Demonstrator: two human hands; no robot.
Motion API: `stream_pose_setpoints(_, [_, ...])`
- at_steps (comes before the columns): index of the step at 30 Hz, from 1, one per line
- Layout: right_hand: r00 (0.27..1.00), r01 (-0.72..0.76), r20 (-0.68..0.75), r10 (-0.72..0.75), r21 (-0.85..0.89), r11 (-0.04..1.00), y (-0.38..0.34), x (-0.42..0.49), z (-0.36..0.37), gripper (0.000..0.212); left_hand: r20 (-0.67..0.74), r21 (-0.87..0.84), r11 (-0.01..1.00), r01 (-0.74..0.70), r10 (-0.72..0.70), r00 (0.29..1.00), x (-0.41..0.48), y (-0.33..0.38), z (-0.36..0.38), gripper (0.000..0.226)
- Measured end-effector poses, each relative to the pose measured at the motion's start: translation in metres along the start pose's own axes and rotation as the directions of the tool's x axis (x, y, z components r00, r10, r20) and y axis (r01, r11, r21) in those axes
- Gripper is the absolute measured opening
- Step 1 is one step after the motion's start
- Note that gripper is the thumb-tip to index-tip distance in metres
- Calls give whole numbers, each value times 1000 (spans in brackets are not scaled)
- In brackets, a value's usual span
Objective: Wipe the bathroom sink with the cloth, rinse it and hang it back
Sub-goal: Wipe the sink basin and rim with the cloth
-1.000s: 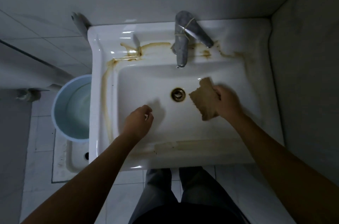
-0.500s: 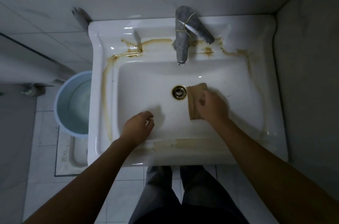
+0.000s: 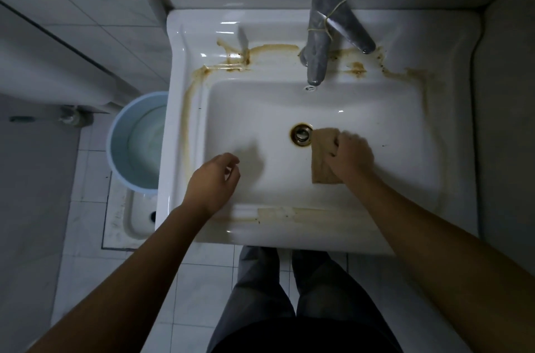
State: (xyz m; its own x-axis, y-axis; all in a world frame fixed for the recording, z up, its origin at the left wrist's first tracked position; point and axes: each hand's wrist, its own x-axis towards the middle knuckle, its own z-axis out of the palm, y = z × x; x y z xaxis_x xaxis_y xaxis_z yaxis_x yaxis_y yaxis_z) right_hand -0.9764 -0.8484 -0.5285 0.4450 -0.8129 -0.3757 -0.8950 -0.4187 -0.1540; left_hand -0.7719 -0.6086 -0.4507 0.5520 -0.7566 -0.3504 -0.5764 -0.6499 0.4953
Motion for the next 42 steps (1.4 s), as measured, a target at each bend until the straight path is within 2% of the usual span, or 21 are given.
stream_pose_setpoints(2, [998,53,25,-51,-67,996,3,-3,-2,35,-3,-2,1000,0,0,1000,2,1,-2,24])
stream_pose_setpoints(4, [996,64,66,-63,-13,998,7,-7,-5,27,-3,5,1000,-14,14,1000,3,3,-4,24])
stream_pose_setpoints(6, [995,23,92,-38,162,987,11,-11,-13,17,1,16,999,-29,29,1000,6,6,-6,25])
stream_pose_setpoints(8, [996,-64,77,37,394,917,10,-16,-32,13,2,26,999,-39,39,999,11,10,-8,26])
stream_pose_setpoints(11, [992,-101,-3,129,600,793,7,-23,-74,22,-5,82,992,-91,92,996,28,25,-12,32])
stream_pose_setpoints(15, [959,2,-217,184,653,757,14,-5,-133,29,-52,183,966,-182,194,980,70,62,-15,38])
stream_pose_setpoints(18, [881,141,-447,155,561,816,17,26,-165,34,-111,237,938,-254,286,952,102,90,-12,41])
stream_pose_setpoints(20, [840,207,-535,91,470,858,10,48,-171,39,-128,285,912,-296,342,931,118,103,-8,43])
stream_pose_setpoints(22, [864,240,-503,-30,359,902,-3,69,-163,47,-127,325,888,-324,381,916,130,110,-3,47])
stream_pose_setpoints(24, [904,279,-392,-168,246,928,-14,79,-142,54,-118,345,873,-344,404,907,138,110,1,52])
stream_pose_setpoints(26, [886,326,-388,-254,131,936,-18,80,-125,48,-109,350,862,-366,426,898,142,107,5,54])
stream_pose_setpoints(28, [851,324,-459,-256,75,943,-15,79,-121,44,-105,363,851,-380,443,891,143,102,8,53])
stream_pose_setpoints(32, [859,258,-460,-224,12,966,-3,90,-121,56,-74,390,844,-368,427,901,141,98,15,59])
stream_pose_setpoints(38, [784,367,-522,-336,-45,929,-31,93,-110,45,-53,432,839,-330,389,920,138,99,24,65])
stream_pose_setpoints(41, [712,441,-573,-407,-87,894,-21,94,-116,55,-56,437,841,-317,378,924,139,101,25,65])
stream_pose_setpoints(42, [708,442,-558,-432,-127,888,-13,97,-121,59,-60,439,841,-316,378,924,139,101,26,64])
